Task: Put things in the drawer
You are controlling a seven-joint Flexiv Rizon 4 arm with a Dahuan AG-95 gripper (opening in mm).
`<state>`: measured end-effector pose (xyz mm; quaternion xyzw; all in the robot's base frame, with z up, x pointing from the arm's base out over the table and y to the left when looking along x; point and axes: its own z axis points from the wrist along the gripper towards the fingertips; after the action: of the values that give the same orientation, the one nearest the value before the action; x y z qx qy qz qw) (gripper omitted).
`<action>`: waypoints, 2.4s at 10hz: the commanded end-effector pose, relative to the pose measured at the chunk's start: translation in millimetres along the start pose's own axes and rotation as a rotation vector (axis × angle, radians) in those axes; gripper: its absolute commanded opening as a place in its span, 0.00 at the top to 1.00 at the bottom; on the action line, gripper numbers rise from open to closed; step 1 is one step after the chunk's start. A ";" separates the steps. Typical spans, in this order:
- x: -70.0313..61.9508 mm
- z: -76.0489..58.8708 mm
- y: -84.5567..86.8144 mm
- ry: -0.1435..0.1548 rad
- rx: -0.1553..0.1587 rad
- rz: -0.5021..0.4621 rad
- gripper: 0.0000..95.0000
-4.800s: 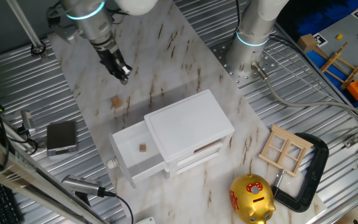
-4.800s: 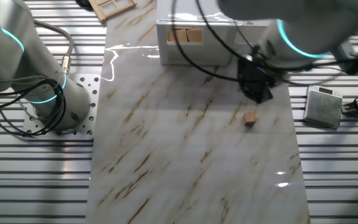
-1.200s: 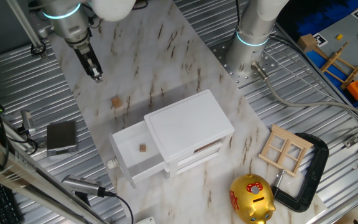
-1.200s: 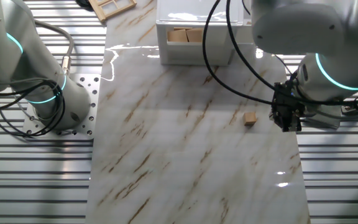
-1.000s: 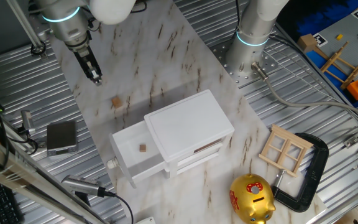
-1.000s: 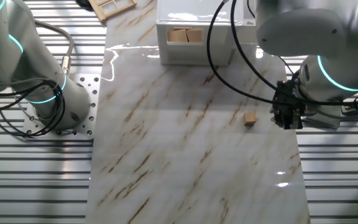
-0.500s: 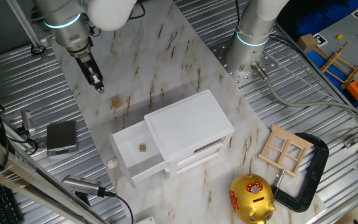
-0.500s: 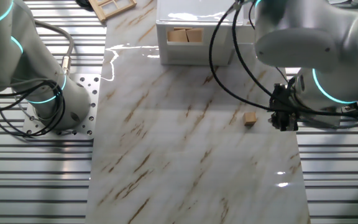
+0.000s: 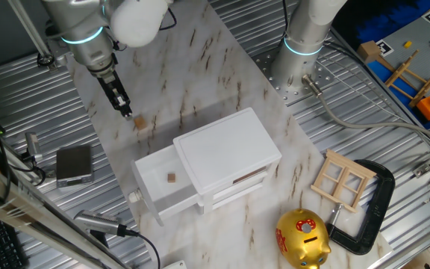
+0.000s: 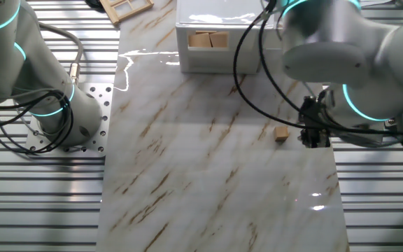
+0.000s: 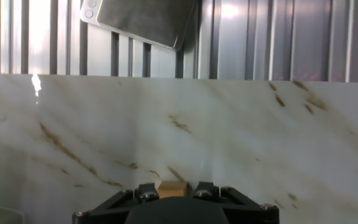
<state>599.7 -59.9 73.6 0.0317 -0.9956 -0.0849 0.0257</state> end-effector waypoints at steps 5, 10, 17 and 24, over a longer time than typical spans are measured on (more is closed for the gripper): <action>0.8 13.7 4.9 0.000 0.005 0.007 0.60; 11.2 22.2 5.2 -0.004 0.024 -0.032 0.60; 11.2 22.2 5.2 -0.038 0.090 -0.057 0.60; 12.8 23.0 4.9 -0.039 0.085 -0.035 0.40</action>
<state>583.8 -52.1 53.3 0.0479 -0.9979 -0.0430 0.0033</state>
